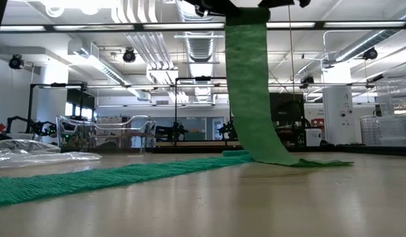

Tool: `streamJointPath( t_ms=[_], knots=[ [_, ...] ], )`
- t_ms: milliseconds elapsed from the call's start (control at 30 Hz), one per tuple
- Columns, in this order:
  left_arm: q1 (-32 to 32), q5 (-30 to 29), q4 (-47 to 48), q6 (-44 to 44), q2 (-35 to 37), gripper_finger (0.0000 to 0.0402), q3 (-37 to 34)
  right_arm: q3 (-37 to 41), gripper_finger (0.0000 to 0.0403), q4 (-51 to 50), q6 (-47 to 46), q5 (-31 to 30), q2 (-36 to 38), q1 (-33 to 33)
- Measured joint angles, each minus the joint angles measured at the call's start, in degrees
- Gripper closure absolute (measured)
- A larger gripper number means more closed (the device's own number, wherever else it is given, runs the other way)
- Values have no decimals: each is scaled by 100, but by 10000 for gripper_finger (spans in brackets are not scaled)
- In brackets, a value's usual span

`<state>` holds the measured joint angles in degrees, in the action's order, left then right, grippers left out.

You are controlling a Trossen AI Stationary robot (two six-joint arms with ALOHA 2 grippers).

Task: Roll bandage
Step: Roll the green bandage

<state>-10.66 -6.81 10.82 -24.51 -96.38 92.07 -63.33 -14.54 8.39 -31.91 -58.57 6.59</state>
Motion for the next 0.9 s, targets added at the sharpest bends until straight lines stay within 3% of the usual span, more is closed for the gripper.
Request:
streamJointPath(
  t_ms=[267, 700, 900],
  knots=[
    [13, 1, -186, -4, 0, 361, 2, 7, 380, 521, 22, 489, -257, -5],
    [52, 11, 73, -353, -15, 361, -7, -107, 380, -898, -138, 530, -252, -7],
    [48, 171, -55, -378, 0, 361, -2, -293, 384, -856, -100, 456, -139, -5]
  ],
)
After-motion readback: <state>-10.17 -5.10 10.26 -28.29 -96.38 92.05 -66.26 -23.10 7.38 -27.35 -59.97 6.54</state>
